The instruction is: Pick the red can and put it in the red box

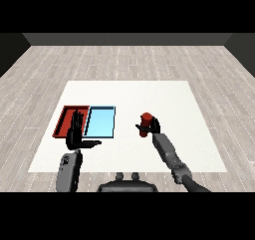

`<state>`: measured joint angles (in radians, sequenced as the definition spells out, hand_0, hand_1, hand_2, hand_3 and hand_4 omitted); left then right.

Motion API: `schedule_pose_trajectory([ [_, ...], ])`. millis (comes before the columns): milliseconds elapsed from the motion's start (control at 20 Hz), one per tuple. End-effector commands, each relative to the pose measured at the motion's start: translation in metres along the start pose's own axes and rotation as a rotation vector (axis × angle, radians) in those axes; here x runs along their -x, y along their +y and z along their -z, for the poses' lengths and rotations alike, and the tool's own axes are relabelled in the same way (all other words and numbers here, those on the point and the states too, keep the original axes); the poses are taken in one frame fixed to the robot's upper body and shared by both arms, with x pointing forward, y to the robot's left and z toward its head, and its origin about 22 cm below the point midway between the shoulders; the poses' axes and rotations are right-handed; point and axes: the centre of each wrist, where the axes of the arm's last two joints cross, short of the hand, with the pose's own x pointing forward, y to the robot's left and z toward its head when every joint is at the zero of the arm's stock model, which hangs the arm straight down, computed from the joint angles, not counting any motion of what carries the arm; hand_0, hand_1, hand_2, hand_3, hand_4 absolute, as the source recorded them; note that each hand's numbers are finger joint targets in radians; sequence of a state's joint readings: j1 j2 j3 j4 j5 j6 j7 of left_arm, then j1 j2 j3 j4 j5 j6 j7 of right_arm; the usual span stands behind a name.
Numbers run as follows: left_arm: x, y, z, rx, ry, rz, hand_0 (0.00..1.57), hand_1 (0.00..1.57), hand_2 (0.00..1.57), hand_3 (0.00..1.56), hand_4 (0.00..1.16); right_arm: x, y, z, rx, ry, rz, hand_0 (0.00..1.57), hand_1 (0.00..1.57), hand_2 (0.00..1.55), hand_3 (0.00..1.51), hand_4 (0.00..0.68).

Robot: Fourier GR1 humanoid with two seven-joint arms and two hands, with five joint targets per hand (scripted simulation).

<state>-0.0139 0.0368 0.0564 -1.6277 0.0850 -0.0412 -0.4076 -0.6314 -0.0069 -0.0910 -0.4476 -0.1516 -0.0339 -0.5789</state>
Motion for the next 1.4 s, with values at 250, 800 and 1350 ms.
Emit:
schedule_pose_trajectory([
  [250,0.016,-0.010,0.006,0.005,0.007,0.008,0.00,0.00,0.00,0.00,0.00,0.008,0.005,0.000,0.003,-0.018,-0.066,1.47,1.47,1.44,1.38,0.597],
  [800,0.007,-0.022,0.010,0.070,0.028,-0.023,0.00,0.00,0.00,0.00,0.00,-0.075,0.003,0.005,-0.053,-0.224,-0.116,1.42,1.42,1.43,1.37,0.615],
  [1350,0.000,-0.055,0.005,0.136,0.095,-0.039,0.00,0.00,0.00,0.00,0.00,-0.111,0.057,-0.025,-0.060,-0.314,-0.061,1.45,1.45,1.43,1.39,0.655],
])
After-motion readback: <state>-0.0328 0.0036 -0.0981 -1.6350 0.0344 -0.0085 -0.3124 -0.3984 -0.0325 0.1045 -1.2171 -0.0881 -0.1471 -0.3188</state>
